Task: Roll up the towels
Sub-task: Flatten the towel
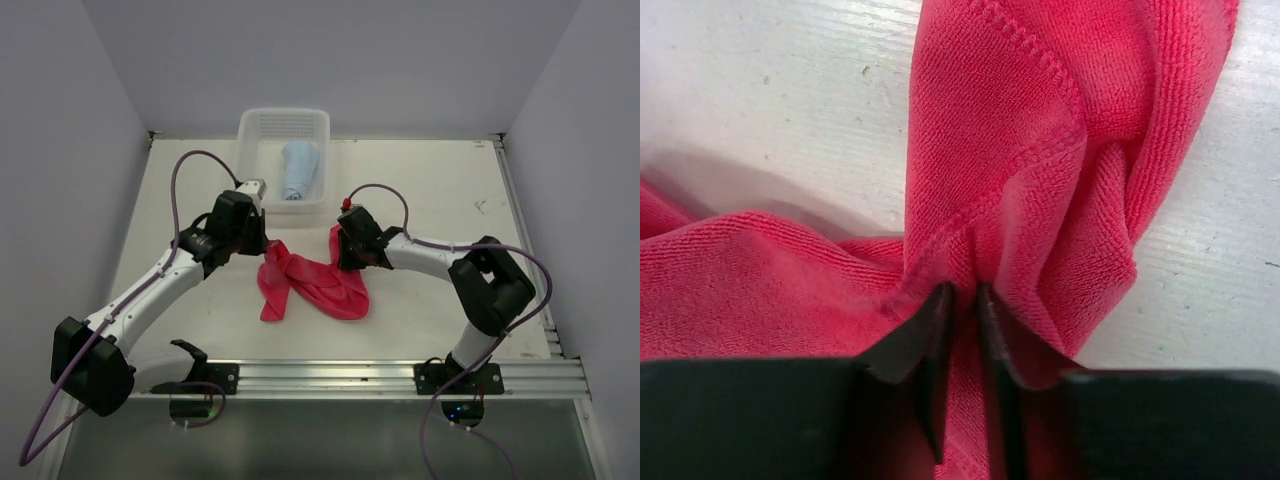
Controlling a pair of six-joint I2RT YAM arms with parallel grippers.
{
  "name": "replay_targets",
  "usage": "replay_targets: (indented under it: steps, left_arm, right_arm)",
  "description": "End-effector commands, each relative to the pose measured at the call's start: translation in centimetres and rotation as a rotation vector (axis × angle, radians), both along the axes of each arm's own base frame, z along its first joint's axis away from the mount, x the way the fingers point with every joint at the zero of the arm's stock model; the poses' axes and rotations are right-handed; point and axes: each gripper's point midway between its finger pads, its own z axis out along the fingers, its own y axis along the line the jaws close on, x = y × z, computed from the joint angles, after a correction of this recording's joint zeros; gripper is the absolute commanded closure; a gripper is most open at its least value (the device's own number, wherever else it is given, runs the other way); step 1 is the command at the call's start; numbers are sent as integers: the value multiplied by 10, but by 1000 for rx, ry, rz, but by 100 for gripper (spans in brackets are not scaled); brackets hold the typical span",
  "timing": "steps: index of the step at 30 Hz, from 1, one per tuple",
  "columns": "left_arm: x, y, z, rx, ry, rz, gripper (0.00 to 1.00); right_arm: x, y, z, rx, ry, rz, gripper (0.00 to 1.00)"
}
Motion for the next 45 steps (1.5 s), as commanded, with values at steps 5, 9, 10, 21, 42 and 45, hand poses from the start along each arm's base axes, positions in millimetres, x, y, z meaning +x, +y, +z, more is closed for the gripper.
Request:
replay_targets:
  steps: [5, 9, 10, 21, 42, 45]
  left_arm:
    - [8, -4, 1, -8, -37, -11, 100]
    - [13, 1, -4, 15, -30, 24, 100]
    - [15, 2, -2, 17, -37, 34, 100]
    - [43, 38, 13, 7, -60, 180, 100]
    - [38, 47, -15, -31, 44, 110, 100]
    - [38, 43, -16, -34, 43, 74, 100]
  right_arm:
    - [-2, -12, 10, -59, -21, -12, 100]
    - [1, -22, 34, -65, -63, -39, 100]
    - [3, -26, 42, -65, -81, -52, 100]
    - [-28, -109, 121, -17, -246, -262, 100]
    - [-128, -170, 66, 39, -67, -463, 54]
    - [-106, -171, 88, 0, -149, -463, 51]
